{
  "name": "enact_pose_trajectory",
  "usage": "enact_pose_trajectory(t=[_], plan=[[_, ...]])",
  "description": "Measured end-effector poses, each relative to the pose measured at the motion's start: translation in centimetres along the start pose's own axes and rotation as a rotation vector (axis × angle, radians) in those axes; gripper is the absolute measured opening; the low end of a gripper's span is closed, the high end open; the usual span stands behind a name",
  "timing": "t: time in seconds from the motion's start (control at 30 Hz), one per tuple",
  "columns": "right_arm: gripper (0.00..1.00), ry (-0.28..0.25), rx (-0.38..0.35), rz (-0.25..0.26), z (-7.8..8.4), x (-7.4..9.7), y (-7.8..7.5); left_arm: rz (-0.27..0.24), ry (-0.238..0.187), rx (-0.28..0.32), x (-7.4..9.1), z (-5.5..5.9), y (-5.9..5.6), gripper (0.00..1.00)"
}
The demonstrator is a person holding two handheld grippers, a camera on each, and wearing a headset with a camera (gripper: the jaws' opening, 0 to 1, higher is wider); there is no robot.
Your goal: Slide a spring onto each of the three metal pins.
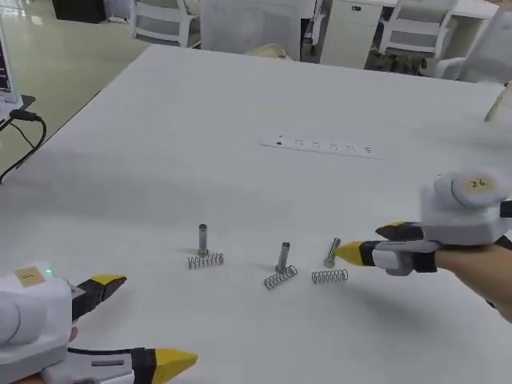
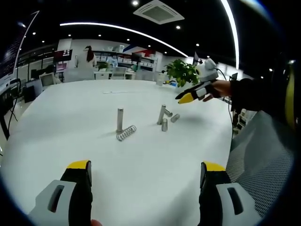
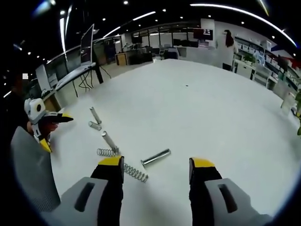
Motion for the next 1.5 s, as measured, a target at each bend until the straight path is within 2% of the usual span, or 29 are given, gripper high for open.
enact_pose_trajectory(t=[0.3, 0.6, 1.13, 1.5], plan=[[0.45, 0.060, 0.000, 0.017, -0.3, -1.4, -0.7, 0.001, 0.003, 0.001, -0.1, 0.0, 0.1, 0.93], [0.33, 0.084, -0.019, 0.023, -0.2, -2.5, -0.7, -0.001, 0.004, 0.006, -0.2, 0.2, 0.3, 0.93], [0.26, 0.126, -0.079, 0.036, -0.4, -4.1, -0.9, 0.004, 0.011, 0.004, -0.3, 0.1, 0.4, 0.92], [0.20, 0.175, -0.085, 0.073, -0.3, -5.1, -0.8, 0.006, 0.014, 0.010, -0.5, 0.5, 0.5, 0.91]])
Point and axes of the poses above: the centre of the closed fingertips' face, and the gripper's own axes: x roughly backward along the fingers, y roughly to its left, z roughly out of its underside, the point moved 5 cm from there along x, roughly backward along the fingers, and after that the axes turned 7 degrees about y, right-handed, at the moved point
